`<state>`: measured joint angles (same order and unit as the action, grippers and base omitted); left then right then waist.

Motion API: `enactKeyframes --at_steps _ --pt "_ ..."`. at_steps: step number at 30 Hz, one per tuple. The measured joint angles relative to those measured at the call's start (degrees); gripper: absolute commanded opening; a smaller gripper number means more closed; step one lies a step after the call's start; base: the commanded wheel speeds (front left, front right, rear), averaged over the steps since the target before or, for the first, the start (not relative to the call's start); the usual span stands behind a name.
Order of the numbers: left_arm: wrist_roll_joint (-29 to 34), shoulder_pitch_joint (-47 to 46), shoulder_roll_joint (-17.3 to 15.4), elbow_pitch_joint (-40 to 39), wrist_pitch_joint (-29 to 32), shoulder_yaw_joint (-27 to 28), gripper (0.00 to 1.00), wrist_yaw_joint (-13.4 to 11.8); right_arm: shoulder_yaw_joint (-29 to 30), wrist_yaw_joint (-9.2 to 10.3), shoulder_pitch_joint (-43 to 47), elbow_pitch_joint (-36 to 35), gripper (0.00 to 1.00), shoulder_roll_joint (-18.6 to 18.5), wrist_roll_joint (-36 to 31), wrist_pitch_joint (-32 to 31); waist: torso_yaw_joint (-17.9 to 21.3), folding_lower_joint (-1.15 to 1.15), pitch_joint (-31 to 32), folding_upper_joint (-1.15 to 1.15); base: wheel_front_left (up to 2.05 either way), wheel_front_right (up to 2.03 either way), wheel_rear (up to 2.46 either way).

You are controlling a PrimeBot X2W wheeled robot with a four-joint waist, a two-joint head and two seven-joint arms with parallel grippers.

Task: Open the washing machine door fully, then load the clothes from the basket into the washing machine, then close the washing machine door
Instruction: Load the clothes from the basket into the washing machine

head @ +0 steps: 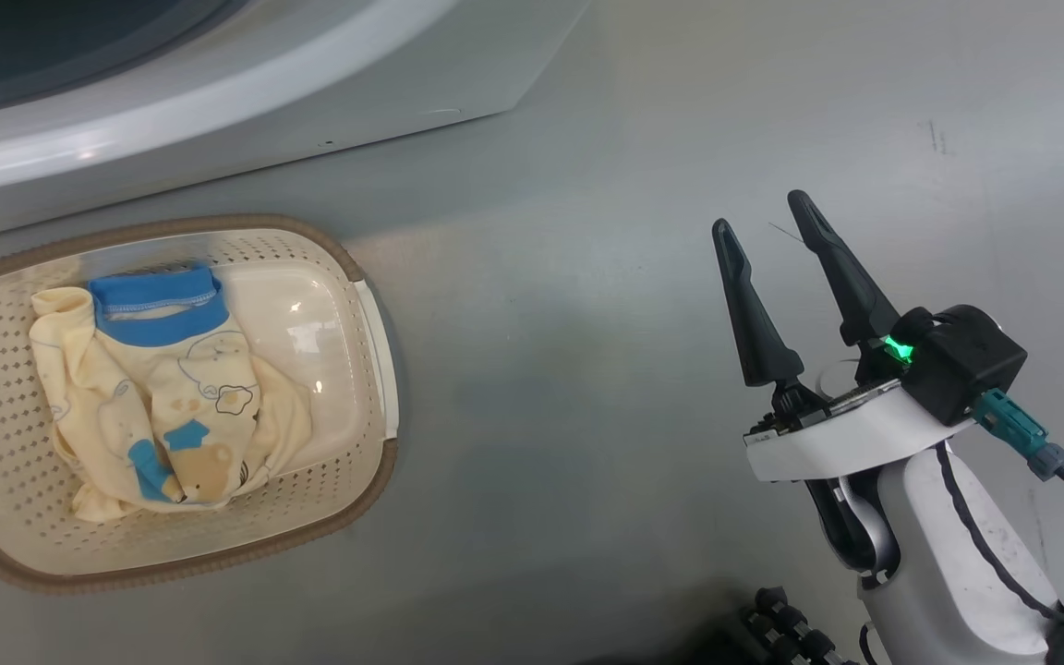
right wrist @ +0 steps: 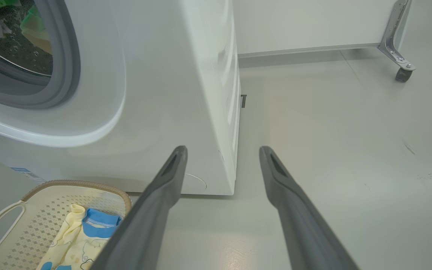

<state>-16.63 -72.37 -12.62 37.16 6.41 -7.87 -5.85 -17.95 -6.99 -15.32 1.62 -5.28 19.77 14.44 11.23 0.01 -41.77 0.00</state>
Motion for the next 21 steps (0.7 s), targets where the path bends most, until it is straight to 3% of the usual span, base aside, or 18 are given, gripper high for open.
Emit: enactKeyframes --at_steps 5,6,7,8,16,21 --pt "0.0 0.2 -0.5 2.6 -0.8 0.7 0.0 -0.3 -0.5 0.0 -1.9 -0.1 1.0 0.0 0.8 0.0 0.6 0.0 -0.7 0.0 0.0 0.0 0.0" --pt "0.0 0.2 -0.4 2.9 -1.2 0.7 0.41 -0.4 -0.4 0.0 -1.9 -0.1 1.0 0.0 0.8 0.0 0.6 0.0 -0.8 0.0 0.0 0.0 0.0" --pt "0.0 0.2 -0.4 3.2 -1.6 0.8 0.93 -0.4 -0.3 0.0 -1.9 0.0 1.0 0.0 0.9 0.0 0.7 0.0 -0.9 0.0 0.0 0.0 0.0" --pt "0.0 0.2 -0.4 3.3 -2.1 0.8 1.0 -0.4 -0.2 0.0 -1.9 0.0 1.0 0.0 0.9 0.0 0.8 0.0 -0.9 0.0 0.0 0.0 0.0" --pt "0.0 0.5 -0.2 3.7 -7.8 1.9 1.0 -0.4 0.2 0.0 -3.3 0.0 1.0 0.0 1.4 0.0 0.8 0.0 -0.8 0.0 0.0 0.0 0.0" --pt "0.1 4.8 2.3 3.8 -14.5 2.0 1.0 -0.4 1.6 0.0 -3.3 0.7 1.0 -0.4 1.4 0.0 0.0 -0.01 0.6 0.0 0.0 0.0 0.0"
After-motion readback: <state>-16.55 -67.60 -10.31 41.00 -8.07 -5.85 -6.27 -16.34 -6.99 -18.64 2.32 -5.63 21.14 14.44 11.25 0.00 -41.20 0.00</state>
